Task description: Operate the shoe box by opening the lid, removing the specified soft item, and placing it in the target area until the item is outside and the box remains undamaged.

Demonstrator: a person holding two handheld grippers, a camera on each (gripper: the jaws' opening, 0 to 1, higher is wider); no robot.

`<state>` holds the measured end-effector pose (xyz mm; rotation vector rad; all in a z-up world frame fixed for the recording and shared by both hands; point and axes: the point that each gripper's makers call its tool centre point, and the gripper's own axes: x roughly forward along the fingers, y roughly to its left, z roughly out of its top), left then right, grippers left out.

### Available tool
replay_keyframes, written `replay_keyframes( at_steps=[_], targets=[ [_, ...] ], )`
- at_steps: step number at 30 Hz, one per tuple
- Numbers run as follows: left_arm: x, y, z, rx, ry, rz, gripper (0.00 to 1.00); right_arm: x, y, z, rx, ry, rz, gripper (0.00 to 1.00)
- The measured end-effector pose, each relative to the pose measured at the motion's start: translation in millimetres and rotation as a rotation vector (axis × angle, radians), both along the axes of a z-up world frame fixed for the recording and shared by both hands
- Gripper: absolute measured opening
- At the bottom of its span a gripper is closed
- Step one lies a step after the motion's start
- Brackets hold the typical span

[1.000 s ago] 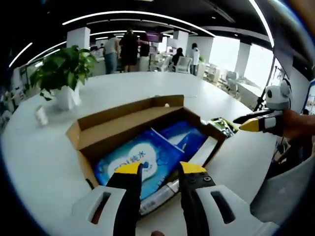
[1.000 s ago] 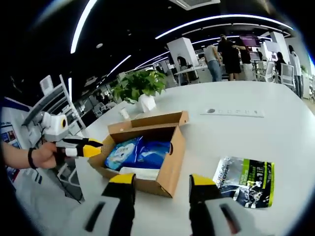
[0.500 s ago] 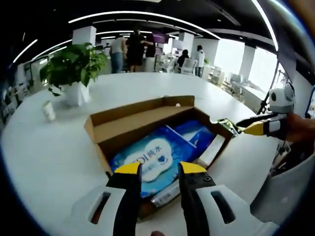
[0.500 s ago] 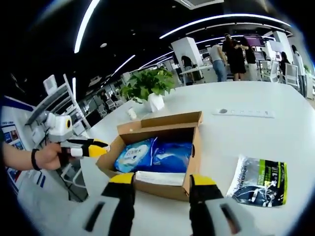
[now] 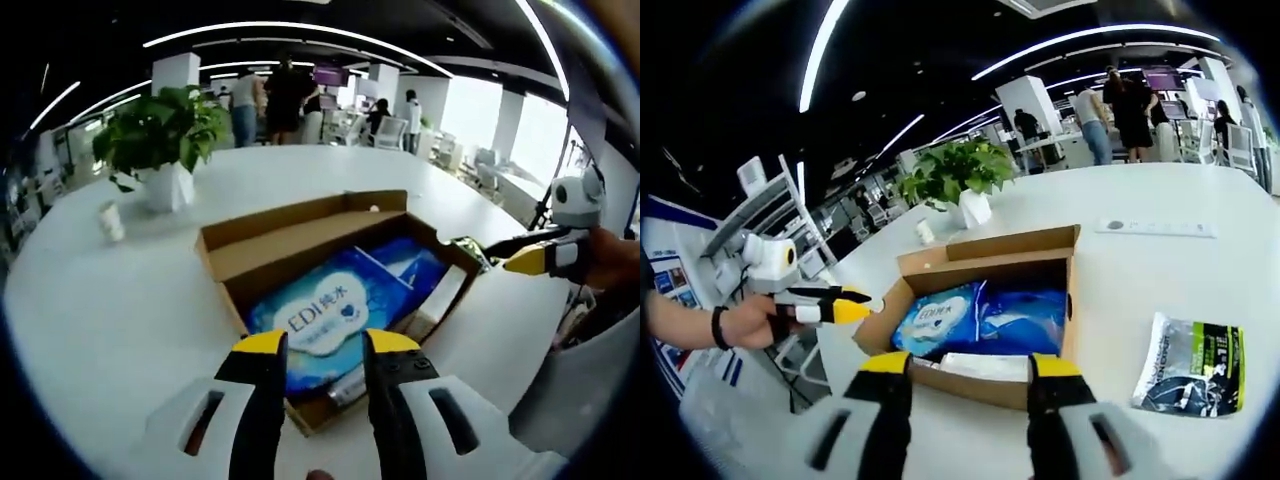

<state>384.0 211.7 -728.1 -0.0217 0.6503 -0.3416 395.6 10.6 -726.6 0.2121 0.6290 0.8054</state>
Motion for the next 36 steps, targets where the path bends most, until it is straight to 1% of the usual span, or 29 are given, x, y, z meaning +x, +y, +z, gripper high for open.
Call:
replay_keyframes(
  at_steps=[4, 9, 11, 21, 28, 36],
  targets=[
    [-3.3, 4, 0.6, 0.013, 0.005, -0.003, 0.3, -3, 6, 0.5, 0.004, -0.005, 0.008, 0.43],
    [-5.5, 9, 2.1, 0.0, 0.007, 0.018, 0.29, -9, 13, -3.2, 0.011, 0.002, 0.016, 0.43],
    [-6.7, 10, 2.7, -0.01, 0.009, 0.027, 0.29, -11, 14, -4.9, 0.009, 0.007, 0.019, 0.43],
    [-15.2, 15, 2.2, -0.017, 0.004, 0.04, 0.29, -14, 16, -7.6, 0.003, 0.02, 0.023, 0.43],
    [-20.0, 24, 0.9, -0.023, 0.002, 0.053, 0.3, -10, 25, -10.1, -0.008, 0.021, 0.038, 0.43],
    [-23.6, 31, 2.4, -0.024, 0.0, 0.056, 0.3, 2, 36, -7.9, -0.011, 0.011, 0.047, 0.43]
  ],
)
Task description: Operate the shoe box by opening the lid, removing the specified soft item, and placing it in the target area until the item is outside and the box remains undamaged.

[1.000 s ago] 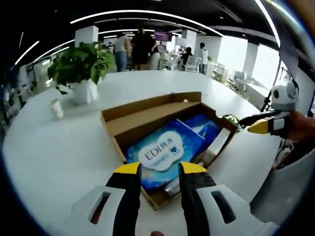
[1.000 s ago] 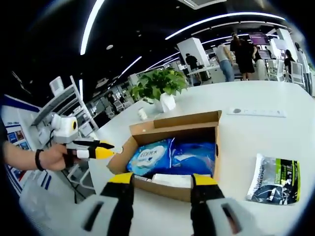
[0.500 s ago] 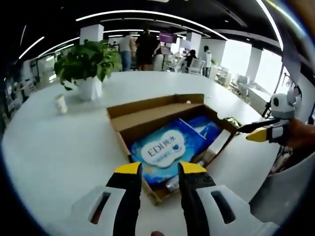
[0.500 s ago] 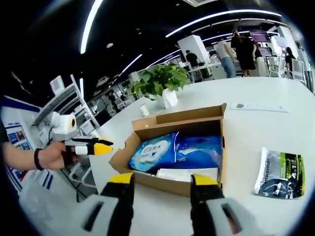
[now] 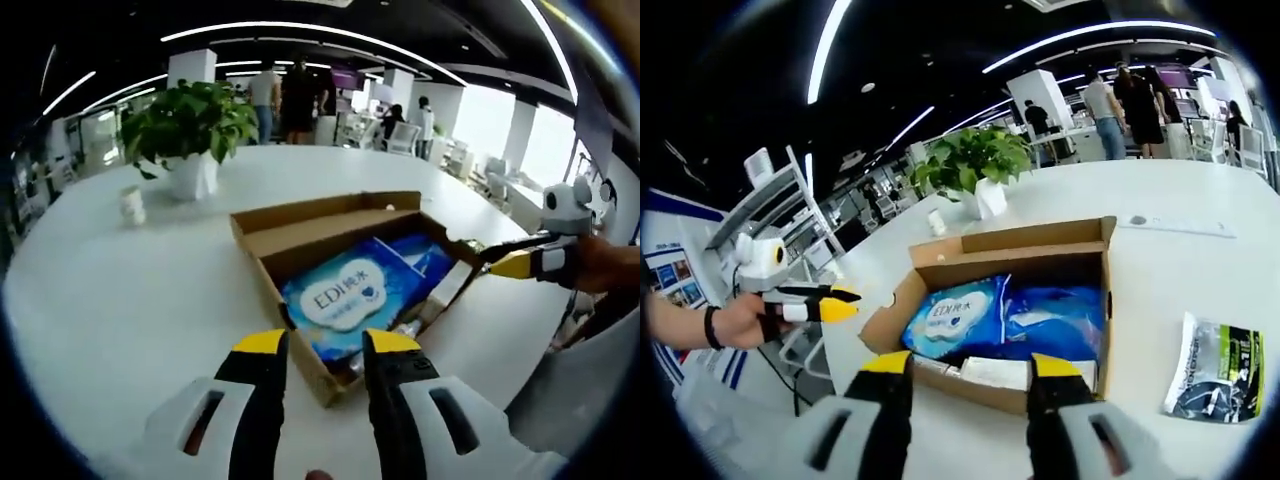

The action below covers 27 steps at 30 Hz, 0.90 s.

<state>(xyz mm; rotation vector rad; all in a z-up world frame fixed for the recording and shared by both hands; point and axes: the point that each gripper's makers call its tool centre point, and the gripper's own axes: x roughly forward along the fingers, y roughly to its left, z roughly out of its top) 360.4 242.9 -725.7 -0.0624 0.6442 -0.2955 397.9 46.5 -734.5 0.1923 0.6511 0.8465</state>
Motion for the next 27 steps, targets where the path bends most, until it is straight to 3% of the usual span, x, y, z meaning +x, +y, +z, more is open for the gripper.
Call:
replay_keyframes(
  at_steps=[27],
  targets=[
    [0.4, 0, -1.2, -0.01, -0.004, -0.014, 0.3, 46, 41, -19.1, -0.002, 0.037, 0.025, 0.42]
  ],
)
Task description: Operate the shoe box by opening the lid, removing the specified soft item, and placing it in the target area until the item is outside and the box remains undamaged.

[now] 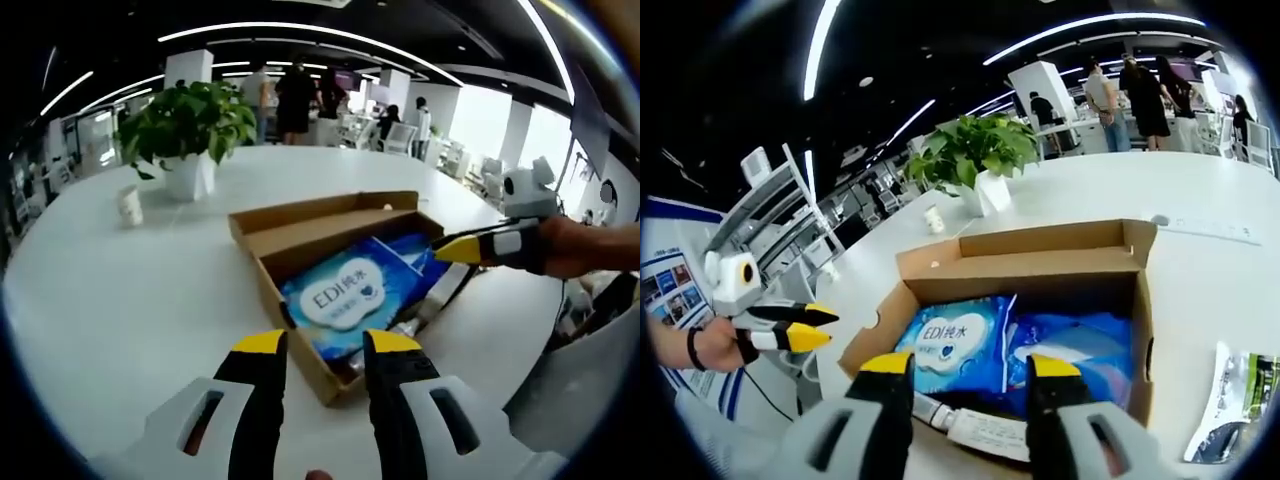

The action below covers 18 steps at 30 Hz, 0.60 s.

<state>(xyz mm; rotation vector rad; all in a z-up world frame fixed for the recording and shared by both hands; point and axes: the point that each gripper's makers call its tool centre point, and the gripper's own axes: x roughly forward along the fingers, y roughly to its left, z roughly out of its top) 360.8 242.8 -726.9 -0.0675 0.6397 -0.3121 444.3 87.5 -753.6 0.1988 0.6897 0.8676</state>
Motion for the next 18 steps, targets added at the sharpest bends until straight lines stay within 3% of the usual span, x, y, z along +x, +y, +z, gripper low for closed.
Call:
replay_keyframes(
  at_steps=[7, 18],
  targets=[
    [-3.6, 4, 2.3, -0.008, -0.006, 0.017, 0.3, 6, 8, -11.3, -0.012, 0.023, 0.002, 0.41],
    [-16.6, 12, 1.7, -0.009, -0.002, 0.04, 0.3, 2, 25, -12.9, -0.022, 0.053, -0.004, 0.39]
  ],
)
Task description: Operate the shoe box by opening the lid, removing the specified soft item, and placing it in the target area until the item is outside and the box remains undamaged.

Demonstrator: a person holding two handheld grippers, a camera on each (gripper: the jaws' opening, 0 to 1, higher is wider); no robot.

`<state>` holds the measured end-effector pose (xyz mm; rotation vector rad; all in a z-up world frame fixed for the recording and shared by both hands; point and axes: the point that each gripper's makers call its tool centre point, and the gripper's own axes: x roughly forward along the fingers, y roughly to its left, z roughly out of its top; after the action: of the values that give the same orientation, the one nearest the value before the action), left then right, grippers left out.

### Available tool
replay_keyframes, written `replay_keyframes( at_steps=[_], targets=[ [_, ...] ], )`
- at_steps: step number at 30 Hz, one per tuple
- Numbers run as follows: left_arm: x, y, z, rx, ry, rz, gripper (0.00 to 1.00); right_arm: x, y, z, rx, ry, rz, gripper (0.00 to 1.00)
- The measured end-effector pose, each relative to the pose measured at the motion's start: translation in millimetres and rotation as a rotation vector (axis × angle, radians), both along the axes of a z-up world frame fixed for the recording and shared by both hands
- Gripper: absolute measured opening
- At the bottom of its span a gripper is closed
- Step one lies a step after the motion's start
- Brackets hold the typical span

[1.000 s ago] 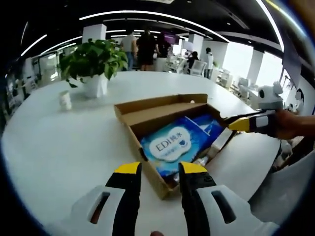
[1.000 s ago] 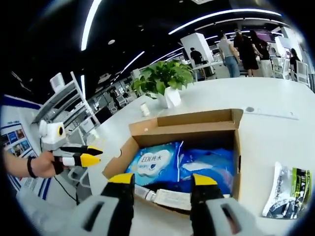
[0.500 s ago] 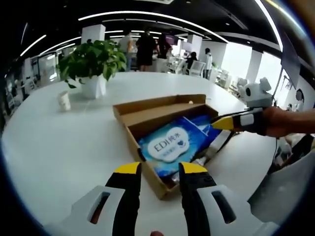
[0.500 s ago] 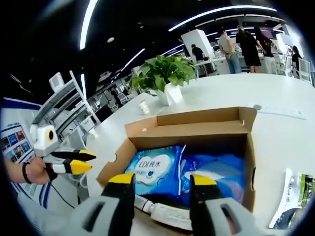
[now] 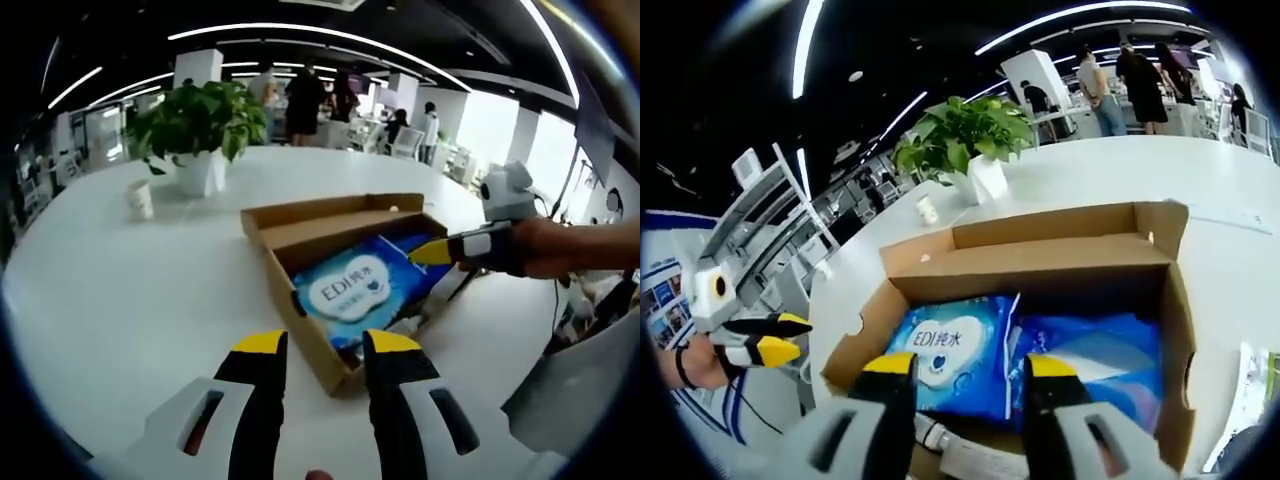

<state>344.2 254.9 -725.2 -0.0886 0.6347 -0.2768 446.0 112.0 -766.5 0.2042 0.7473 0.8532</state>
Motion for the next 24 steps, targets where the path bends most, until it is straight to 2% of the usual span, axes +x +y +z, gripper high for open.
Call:
replay_keyframes(
  at_steps=[14, 24],
  targets=[
    [-8.5, 14, -1.0, -0.001, 0.005, 0.025, 0.3, -5, 9, -4.8, -0.04, 0.021, 0.011, 0.32],
    [-10.0, 19, -2.3, -0.002, 0.009, 0.029, 0.3, 2, 6, -7.2, -0.07, 0.017, -0.015, 0.14]
  ],
)
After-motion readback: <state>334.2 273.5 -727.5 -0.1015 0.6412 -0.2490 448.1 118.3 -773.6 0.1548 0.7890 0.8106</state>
